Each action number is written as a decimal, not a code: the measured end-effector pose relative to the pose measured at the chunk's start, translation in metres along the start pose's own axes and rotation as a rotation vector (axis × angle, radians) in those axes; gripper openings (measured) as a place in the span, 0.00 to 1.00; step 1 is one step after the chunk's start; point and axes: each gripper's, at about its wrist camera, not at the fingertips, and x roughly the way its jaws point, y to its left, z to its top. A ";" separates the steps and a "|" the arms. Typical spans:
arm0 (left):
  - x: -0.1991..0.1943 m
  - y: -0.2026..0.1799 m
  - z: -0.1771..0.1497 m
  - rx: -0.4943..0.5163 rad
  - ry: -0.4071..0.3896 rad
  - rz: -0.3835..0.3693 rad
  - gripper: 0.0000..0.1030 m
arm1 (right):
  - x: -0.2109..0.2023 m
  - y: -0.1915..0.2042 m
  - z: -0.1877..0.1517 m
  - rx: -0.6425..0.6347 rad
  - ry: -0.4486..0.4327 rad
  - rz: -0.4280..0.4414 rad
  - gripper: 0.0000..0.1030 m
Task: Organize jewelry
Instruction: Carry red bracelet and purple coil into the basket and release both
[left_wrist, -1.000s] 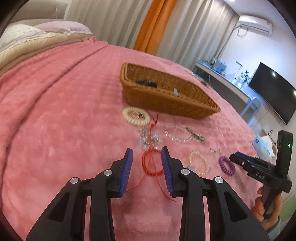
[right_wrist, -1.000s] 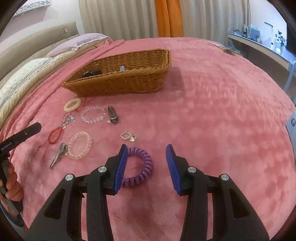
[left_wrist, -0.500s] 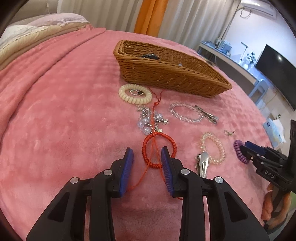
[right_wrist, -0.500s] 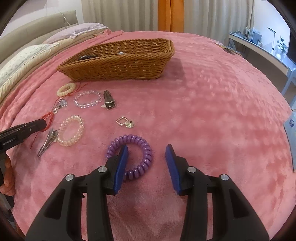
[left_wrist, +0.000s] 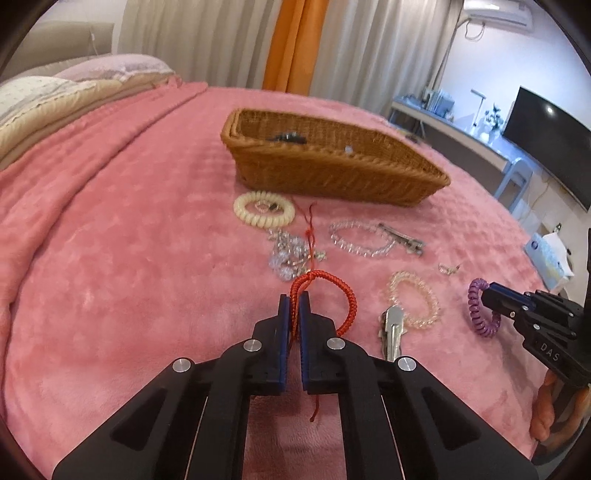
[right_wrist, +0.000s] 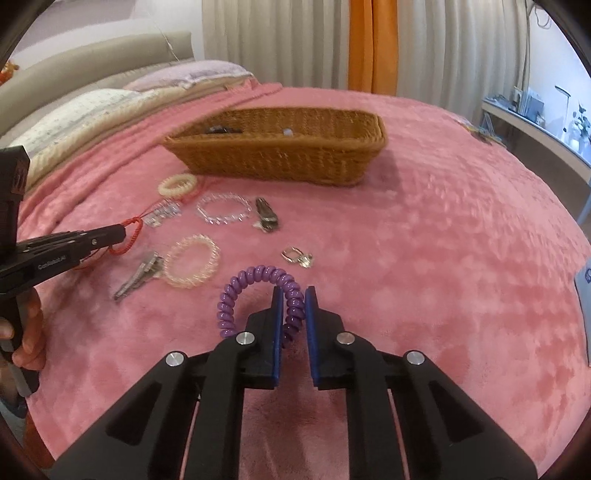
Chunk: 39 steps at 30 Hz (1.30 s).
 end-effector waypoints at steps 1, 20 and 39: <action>-0.003 0.001 0.000 -0.003 -0.016 -0.007 0.03 | -0.003 0.000 0.000 0.001 -0.016 0.010 0.10; -0.073 -0.025 0.070 0.043 -0.275 -0.117 0.03 | -0.053 -0.002 0.079 0.015 -0.221 0.088 0.10; 0.065 -0.038 0.188 0.014 -0.203 -0.113 0.03 | 0.089 -0.043 0.199 0.113 -0.141 0.037 0.10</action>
